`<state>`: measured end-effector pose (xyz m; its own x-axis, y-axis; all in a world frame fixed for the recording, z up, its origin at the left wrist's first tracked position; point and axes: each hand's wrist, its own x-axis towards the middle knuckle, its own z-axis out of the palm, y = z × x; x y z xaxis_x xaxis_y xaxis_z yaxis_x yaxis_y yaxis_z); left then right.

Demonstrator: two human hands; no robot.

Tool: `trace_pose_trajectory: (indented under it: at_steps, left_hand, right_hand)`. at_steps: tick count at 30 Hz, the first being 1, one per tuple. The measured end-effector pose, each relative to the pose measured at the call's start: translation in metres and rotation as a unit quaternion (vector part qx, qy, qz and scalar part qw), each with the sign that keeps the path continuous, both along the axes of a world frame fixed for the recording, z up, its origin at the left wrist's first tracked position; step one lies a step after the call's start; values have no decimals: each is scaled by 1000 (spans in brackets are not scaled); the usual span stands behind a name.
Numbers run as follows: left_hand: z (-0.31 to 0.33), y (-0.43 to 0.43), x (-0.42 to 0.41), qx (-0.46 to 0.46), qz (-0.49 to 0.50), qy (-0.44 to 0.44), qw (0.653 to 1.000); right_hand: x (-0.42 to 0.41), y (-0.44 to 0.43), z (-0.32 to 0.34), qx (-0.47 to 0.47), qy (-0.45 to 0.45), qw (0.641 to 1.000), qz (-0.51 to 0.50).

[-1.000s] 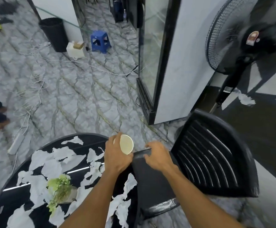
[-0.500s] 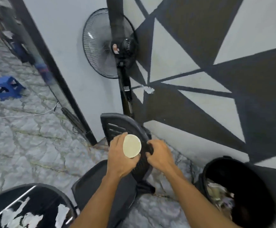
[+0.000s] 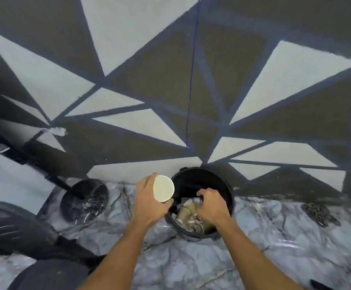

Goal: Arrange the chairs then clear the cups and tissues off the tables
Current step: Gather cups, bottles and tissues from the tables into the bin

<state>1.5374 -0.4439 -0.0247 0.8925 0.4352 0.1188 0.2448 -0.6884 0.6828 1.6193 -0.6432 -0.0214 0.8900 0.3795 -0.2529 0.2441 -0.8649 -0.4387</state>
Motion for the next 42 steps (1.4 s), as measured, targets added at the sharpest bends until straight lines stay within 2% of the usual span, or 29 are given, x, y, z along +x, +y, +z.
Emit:
trace_pose_trajectory:
  at_steps: [5, 17, 20, 25, 32, 42]
  left_hand:
    - [-7, -34, 45, -3, -53, 31, 998]
    - [-67, -41, 133, -28, -103, 134, 985]
    - [-81, -40, 157, -11, -115, 186, 976]
    - [-104, -41, 185, 16, -175, 313, 933]
    - [-100, -49, 217, 7, -167, 294, 941]
    - [-66, -75, 220, -13, -99, 276, 956]
  right_hand:
    - [17, -41, -15, -4, 27, 997, -71]
    - [87, -27, -57, 9, 94, 991, -96]
    - [112, -17, -73, 12, 109, 990, -91]
    - [139, -10, -74, 22, 89, 989, -113]
    - [162, -26, -78, 15, 113, 987, -116]
    - [193, -55, -74, 30, 122, 991, -49]
